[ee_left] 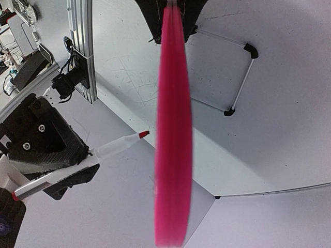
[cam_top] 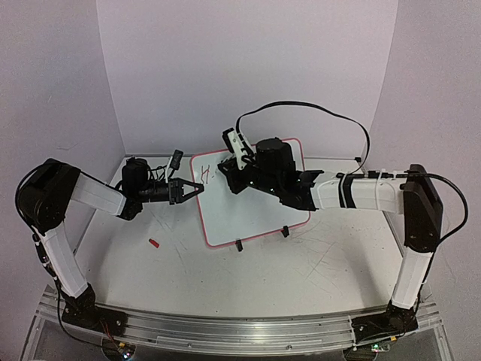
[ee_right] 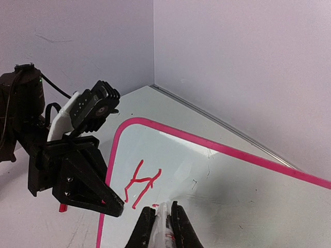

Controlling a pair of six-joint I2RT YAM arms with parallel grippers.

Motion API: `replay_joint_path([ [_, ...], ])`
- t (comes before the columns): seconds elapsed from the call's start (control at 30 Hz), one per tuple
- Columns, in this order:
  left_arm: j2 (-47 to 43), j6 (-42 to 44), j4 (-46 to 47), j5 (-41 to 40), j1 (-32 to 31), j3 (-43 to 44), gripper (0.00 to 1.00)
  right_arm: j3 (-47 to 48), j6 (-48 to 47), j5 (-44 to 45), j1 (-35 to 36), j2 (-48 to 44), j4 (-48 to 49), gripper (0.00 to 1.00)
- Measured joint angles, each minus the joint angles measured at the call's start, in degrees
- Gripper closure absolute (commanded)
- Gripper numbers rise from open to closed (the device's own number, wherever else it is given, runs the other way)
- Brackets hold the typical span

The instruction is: Write a sentence on the whiteboard

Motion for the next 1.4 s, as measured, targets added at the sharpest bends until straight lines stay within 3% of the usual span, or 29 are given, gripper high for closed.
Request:
replay_joint_path([
  [0.33, -1.1, 1.8, -5.0, -0.9, -0.3, 1.9, 1.0, 0.1, -1.7, 0.0, 0.0, 0.0, -0.2, 1.0],
  [1.4, -2.0, 4.7, -7.4, -1.2, -0.4, 1.9, 1.0, 1.1, -0.5, -0.1, 0.6, 1.2, -0.8, 1.0],
])
